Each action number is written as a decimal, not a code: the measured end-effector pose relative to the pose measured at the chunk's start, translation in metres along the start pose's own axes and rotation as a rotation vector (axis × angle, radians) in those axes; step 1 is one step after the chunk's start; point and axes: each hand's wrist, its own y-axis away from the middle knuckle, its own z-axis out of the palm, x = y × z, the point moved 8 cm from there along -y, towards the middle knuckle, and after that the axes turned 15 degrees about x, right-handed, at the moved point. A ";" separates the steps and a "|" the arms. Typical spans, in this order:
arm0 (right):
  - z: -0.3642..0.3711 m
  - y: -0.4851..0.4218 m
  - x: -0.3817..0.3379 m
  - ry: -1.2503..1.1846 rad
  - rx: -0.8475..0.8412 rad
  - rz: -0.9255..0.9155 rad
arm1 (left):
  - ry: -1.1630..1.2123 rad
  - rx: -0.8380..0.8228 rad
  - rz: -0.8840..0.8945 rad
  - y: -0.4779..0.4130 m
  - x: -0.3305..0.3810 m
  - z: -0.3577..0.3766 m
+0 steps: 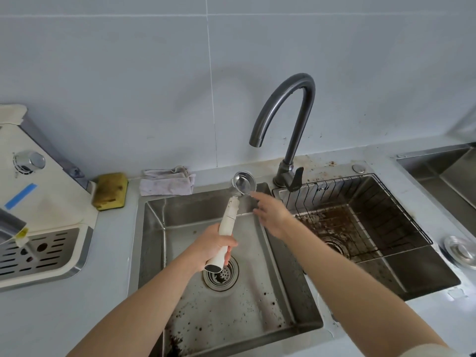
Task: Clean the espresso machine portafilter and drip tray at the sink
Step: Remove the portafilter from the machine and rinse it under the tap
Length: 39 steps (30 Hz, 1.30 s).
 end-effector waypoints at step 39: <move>0.120 0.045 0.032 -0.284 -0.213 0.173 | -1.129 0.710 0.555 0.032 0.020 -0.072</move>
